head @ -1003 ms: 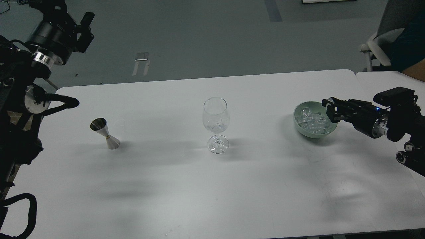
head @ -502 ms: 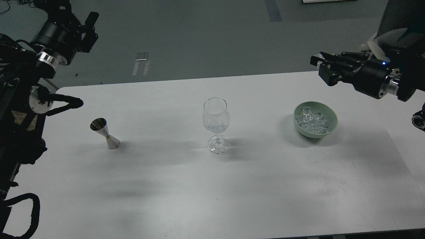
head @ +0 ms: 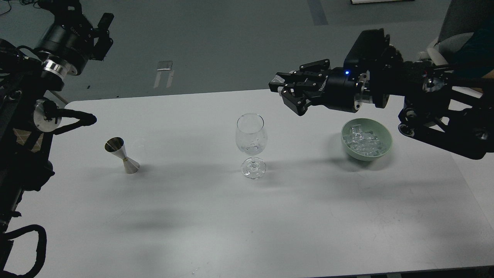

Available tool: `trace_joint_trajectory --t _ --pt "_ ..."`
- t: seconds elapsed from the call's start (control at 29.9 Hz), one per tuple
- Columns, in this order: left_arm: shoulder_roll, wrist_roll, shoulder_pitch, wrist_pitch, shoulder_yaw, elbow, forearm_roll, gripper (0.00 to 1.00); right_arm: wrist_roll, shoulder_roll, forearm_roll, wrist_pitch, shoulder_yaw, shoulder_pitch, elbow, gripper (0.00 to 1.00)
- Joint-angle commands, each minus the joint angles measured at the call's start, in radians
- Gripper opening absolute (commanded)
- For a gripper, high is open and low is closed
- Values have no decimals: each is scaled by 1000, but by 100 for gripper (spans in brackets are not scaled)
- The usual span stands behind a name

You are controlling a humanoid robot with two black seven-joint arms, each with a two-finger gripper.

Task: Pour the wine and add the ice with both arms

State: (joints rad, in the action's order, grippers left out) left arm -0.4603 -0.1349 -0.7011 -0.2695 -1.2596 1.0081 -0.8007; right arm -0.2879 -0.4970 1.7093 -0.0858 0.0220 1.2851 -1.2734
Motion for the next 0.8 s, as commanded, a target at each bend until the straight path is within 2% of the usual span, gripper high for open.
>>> trace_joint_trajectory --t 0.0,0.27,0.77 --pt "-1 0 0 1 -1 0 0 98 1 69 -2 3 29 13 31 0" --pt "-11 0 9 0 -6 17 0 98 3 135 -17 18 71 59 62 0" --pt "-12 3 15 6 -1 56 32 98 -5 130 -53 105 90 72 48 0"
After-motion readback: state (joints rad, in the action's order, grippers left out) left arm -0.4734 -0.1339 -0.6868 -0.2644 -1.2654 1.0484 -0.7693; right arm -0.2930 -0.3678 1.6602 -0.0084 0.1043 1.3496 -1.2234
